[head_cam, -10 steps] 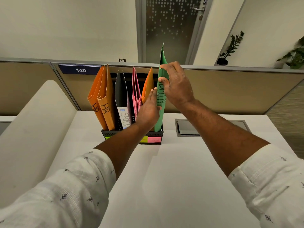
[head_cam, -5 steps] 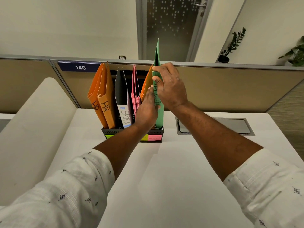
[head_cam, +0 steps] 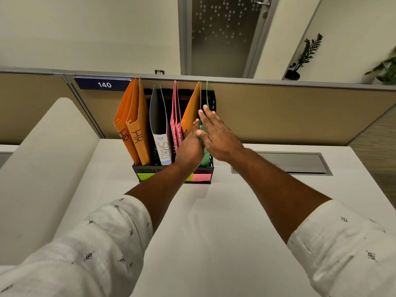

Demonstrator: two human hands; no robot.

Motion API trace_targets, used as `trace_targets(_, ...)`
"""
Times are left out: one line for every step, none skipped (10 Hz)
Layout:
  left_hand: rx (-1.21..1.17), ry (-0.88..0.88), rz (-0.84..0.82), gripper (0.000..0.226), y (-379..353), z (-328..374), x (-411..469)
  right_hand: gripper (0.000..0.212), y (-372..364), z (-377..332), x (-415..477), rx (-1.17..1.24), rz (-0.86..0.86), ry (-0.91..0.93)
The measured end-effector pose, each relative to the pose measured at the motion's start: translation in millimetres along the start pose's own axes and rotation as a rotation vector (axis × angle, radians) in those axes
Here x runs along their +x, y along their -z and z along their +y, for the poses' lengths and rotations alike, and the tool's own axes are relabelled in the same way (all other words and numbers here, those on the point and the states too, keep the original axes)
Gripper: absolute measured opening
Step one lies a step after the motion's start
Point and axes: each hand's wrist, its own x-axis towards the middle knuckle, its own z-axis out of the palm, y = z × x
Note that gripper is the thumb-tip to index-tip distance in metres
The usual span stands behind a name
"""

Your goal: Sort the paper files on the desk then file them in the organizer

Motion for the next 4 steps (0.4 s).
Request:
trace_targets(-0.021, -0.003, -0.009, 0.055, 0.9, -0.7, -1.2, 0.065, 3.7, -3.4, -0.5, -0.039, -0.004, 0.022)
trace_targets(0.033, 0.014, -0.035, 0.064, 11.5, 8.6, -13.0, 0.069, 3.0, -1.4, -15.6, -0.021, 0.071, 0.031)
trace_targets(0.085, 0.049, -0.08, 0.074, 19.2, 18.1, -29.2, 0.073, -6.6, 1.0, -38.9, 0.0, 0.14, 0.005)
trace_targets(0.164, 0.095, -0.126, 0.084, 18.4, 15.7, -71.8, 0.077, -27.4, 7.7, -73.3, 0.009, 0.274, -0.036)
